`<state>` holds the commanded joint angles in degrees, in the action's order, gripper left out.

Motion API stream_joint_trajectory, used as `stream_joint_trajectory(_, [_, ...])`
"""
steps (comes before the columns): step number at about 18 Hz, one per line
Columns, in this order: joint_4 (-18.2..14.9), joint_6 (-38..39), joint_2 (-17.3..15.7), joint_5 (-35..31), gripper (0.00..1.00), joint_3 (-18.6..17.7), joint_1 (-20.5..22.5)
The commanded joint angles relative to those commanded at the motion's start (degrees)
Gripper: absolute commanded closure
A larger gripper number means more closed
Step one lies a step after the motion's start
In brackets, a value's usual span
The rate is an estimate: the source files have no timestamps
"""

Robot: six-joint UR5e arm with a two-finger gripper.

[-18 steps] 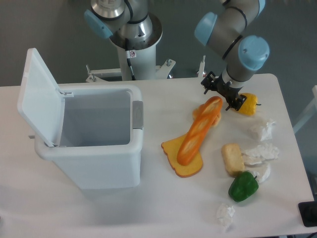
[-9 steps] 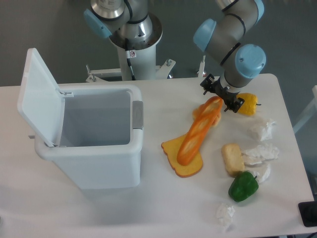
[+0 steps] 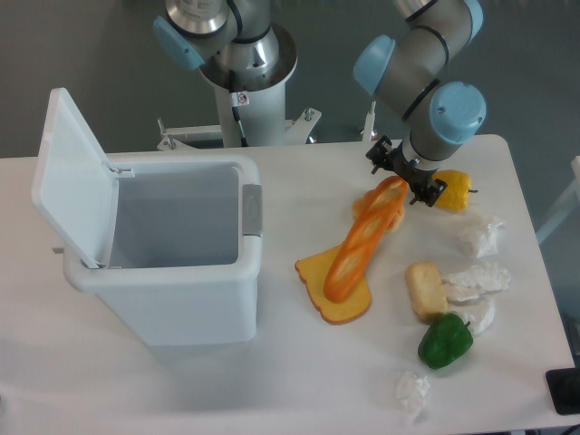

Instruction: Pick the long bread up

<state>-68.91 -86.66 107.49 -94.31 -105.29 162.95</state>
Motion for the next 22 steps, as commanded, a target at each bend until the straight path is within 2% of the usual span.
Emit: stream_joint_trajectory(22, [1.32,0.35,1.41,-1.76,0.00,-0.70,-1.58])
